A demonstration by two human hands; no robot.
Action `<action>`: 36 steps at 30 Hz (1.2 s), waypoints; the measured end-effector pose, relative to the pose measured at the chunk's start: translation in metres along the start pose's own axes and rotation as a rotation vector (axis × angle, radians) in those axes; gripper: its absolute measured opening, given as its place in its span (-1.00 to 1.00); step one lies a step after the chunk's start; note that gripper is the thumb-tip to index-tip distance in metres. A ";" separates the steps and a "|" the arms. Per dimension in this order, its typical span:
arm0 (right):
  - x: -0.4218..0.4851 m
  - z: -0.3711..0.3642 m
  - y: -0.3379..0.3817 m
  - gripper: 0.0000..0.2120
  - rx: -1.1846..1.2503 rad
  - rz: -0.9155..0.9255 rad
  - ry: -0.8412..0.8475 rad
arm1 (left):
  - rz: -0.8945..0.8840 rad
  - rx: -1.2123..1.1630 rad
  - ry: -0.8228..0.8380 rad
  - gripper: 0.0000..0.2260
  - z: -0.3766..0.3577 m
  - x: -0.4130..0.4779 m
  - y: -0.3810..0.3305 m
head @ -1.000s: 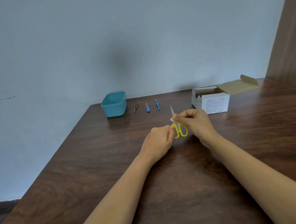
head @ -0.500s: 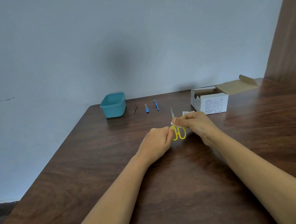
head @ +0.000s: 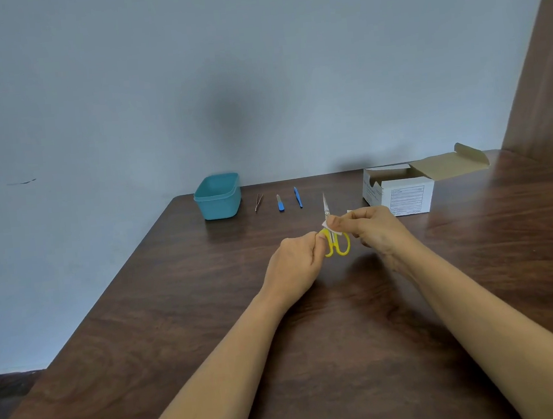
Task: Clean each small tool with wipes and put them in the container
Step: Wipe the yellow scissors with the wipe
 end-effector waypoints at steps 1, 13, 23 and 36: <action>0.001 0.001 0.001 -0.82 -0.001 -0.005 0.002 | 0.002 0.003 -0.014 -0.67 0.000 0.000 0.000; -0.002 -0.012 -0.010 -0.84 0.100 -0.062 0.012 | 0.205 -0.168 -0.236 -0.67 0.007 0.004 0.012; -0.020 -0.041 -0.005 -0.82 0.225 -0.008 -0.058 | 0.282 -0.287 -0.298 -0.67 0.010 0.005 0.010; -0.002 -0.027 -0.016 -0.80 0.392 -0.123 -0.101 | 0.180 -0.249 -0.203 -0.62 0.006 0.005 0.010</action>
Point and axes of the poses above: each hand's wrist, its own x-axis towards the middle knuckle, its own z-axis out of the back of the hand, y = z × x, the point moved 1 cm from there along x, towards the middle knuckle, and after that the axes turned 3 degrees about -z, right-handed, at the moved point
